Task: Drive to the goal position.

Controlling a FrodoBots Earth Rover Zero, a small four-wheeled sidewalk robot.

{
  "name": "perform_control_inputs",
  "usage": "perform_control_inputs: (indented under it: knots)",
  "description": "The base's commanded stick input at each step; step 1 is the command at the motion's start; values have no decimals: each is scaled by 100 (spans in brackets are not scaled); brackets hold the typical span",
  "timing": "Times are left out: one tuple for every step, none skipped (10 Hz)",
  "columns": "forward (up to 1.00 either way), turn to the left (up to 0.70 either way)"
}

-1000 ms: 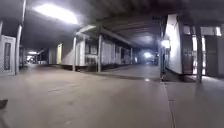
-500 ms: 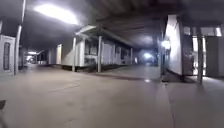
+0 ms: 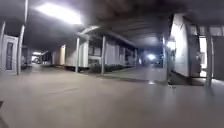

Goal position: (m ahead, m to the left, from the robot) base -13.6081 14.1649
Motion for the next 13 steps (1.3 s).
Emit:
perform_control_inputs:
  knots:
    - [45, 24]
    - [45, 24]
    - [45, 24]
    - [45, 24]
    - [45, 24]
    - [45, 24]
    - [45, 24]
    - [45, 24]
    - [45, 24]
    - [45, 24]
    - [45, 24]
    - [45, 24]
    - [45, 24]
